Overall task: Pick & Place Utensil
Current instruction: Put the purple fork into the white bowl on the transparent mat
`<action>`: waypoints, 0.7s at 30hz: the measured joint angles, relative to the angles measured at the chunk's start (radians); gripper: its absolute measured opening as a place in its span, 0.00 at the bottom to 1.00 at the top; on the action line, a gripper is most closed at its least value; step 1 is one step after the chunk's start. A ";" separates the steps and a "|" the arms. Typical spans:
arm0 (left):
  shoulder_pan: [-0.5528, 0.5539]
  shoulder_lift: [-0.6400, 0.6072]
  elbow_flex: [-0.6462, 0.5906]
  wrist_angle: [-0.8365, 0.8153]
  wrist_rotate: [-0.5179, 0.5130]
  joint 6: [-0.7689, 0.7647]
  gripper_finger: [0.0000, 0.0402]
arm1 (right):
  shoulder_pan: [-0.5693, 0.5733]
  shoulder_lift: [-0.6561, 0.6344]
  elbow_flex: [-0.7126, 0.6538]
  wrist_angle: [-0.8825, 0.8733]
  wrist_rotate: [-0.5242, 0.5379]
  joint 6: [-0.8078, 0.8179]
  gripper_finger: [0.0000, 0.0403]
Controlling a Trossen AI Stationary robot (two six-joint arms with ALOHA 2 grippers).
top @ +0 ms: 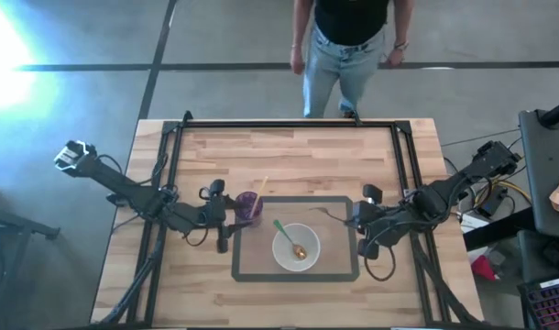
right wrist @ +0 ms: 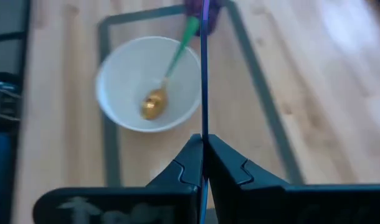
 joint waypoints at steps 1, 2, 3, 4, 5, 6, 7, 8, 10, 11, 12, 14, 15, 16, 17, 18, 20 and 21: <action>0.000 0.000 0.003 0.010 0.017 0.001 0.50 | -0.005 0.000 0.000 0.015 -0.023 0.000 0.03; 0.000 0.000 0.008 0.017 0.028 0.001 0.50 | -0.010 0.000 0.000 0.029 -0.049 0.000 0.03; 0.000 0.000 0.012 0.022 0.040 0.002 0.50 | -0.014 0.000 0.000 0.036 -0.073 0.001 0.03; 0.000 0.000 0.017 0.024 0.042 0.005 0.50 | -0.020 0.000 -0.001 0.037 -0.090 0.002 0.03; 0.000 0.000 0.021 0.026 0.042 0.006 0.50 | -0.026 0.000 -0.001 0.037 -0.106 0.003 0.03; 0.000 0.000 0.025 0.028 0.042 0.006 0.50 | -0.032 0.000 -0.001 0.037 -0.121 0.004 0.03; 0.000 0.000 0.027 0.029 0.042 0.006 0.50 | -0.040 0.000 -0.001 0.038 -0.136 0.010 0.03; 0.000 0.000 0.029 0.029 0.042 0.006 0.50 | -0.048 0.000 -0.001 0.038 -0.153 0.020 0.03; 0.000 0.000 0.033 0.028 0.042 0.006 0.50 | -0.066 0.000 -0.002 0.037 -0.189 0.037 0.03; 0.000 0.000 0.034 0.029 0.042 0.006 0.50 | -0.075 0.000 -0.002 0.037 -0.209 0.041 0.03; 0.000 0.000 0.036 0.029 0.042 0.006 0.50 | -0.083 0.000 -0.002 0.037 -0.229 0.043 0.03; 0.000 0.000 0.042 0.029 0.043 0.004 0.50 | -0.101 0.000 -0.002 0.037 -0.271 0.045 0.03; 0.000 0.000 0.045 0.027 0.043 0.003 0.50 | -0.108 0.002 -0.002 0.038 -0.291 0.047 0.03; 0.000 0.000 0.050 0.028 0.043 0.003 0.50 | -0.117 0.008 -0.002 0.040 -0.311 0.052 0.03; 0.000 0.000 0.055 0.028 0.043 0.003 0.50 | -0.125 0.013 -0.002 0.043 -0.330 0.055 0.03; 0.000 0.000 0.059 0.027 0.043 0.003 0.50 | -0.132 0.020 -0.002 0.045 -0.353 0.055 0.03; 0.000 0.001 0.069 0.025 0.044 0.004 0.50 | -0.145 0.047 -0.003 0.052 -0.400 0.051 0.03; 0.002 0.002 0.075 0.024 0.046 0.006 0.50 | -0.151 0.062 -0.002 0.053 -0.425 0.043 0.03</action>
